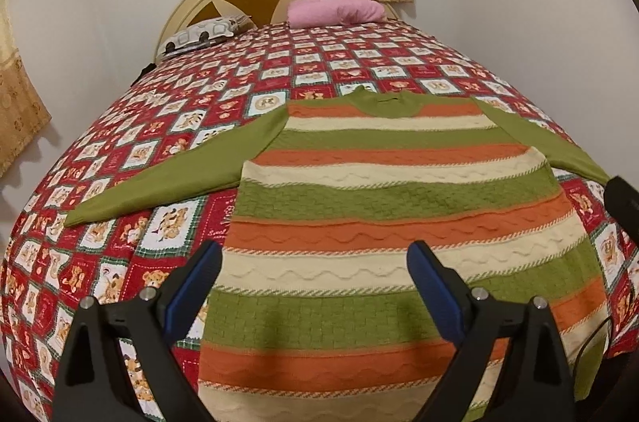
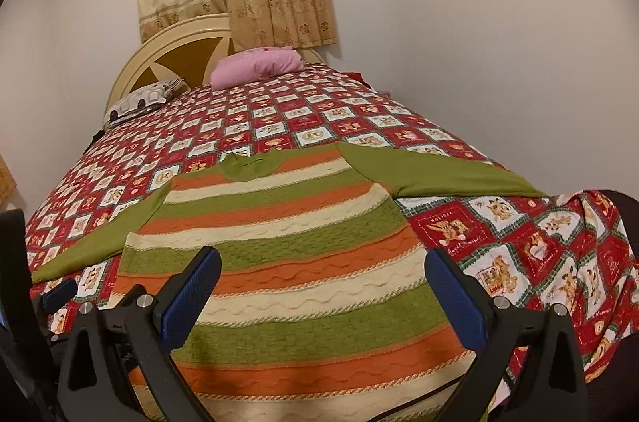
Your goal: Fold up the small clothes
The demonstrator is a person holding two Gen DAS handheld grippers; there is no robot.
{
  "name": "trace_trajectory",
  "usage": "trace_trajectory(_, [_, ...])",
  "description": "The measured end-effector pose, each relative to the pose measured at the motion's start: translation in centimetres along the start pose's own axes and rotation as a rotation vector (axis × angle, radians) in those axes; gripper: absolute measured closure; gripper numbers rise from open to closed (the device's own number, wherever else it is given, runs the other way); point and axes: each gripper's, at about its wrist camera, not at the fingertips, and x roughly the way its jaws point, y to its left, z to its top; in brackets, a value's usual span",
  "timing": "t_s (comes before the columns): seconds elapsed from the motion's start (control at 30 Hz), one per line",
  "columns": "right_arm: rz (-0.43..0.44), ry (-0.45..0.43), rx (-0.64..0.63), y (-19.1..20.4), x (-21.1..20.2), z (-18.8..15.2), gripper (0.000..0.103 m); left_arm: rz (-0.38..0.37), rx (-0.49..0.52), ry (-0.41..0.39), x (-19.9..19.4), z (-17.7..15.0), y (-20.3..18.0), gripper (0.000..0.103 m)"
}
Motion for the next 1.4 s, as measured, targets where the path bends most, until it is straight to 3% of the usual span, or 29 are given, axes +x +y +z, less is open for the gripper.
trace_trajectory(1.4, [-0.011,0.018,-0.039,1.4,0.3,-1.2,0.001,0.003,0.006,-0.009,-0.3,-0.2,-0.7,0.007])
